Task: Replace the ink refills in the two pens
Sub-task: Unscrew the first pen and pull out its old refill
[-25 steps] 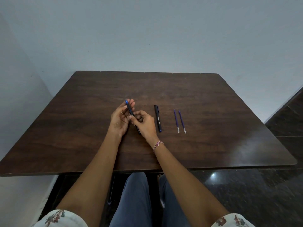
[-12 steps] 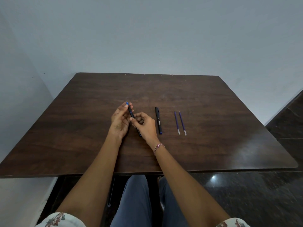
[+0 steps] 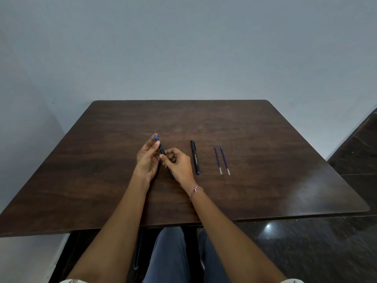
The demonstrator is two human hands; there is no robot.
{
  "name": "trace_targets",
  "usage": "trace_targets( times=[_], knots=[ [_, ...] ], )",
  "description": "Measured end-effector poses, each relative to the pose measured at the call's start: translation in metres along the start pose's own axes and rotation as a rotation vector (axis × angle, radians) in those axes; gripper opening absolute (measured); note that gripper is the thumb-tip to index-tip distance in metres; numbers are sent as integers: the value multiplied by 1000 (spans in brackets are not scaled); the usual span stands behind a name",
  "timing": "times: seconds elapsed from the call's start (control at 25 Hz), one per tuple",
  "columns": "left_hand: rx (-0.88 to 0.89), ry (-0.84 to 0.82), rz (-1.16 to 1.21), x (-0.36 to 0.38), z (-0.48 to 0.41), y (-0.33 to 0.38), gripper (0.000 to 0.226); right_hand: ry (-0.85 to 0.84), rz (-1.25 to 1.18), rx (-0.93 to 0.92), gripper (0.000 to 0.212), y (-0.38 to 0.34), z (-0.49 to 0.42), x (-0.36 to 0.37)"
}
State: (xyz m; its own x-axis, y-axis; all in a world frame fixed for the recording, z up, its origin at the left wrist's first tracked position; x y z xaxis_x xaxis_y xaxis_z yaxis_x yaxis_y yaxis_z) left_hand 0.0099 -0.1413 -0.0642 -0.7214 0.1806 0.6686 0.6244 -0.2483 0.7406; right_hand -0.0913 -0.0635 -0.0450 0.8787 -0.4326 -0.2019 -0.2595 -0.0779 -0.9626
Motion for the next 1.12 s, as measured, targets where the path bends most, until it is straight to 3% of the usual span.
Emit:
trace_targets(
  times=[0.8,1.12],
  knots=[
    [-51,-41,84,2,-2,-3,28,26,-5,4,11,1,-1,0],
    [23,-30,4,4,-2,0,30,26,-2,5,13,2,-2,-1]
  ],
)
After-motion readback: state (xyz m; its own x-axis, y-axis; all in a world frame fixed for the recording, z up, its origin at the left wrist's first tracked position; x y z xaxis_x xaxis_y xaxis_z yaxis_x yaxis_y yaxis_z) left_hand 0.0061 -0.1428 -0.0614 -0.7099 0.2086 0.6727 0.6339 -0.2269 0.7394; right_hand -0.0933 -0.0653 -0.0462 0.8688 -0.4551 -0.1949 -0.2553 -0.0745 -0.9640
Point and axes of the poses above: each hand's wrist, its own z-axis away from the middle knuckle, its own x-axis out of the palm, y = z × x, the point moved 10 cm from there along -z, towards the middle knuckle, and after that the axes turned 1 degree about x, right-handed, at the moved point
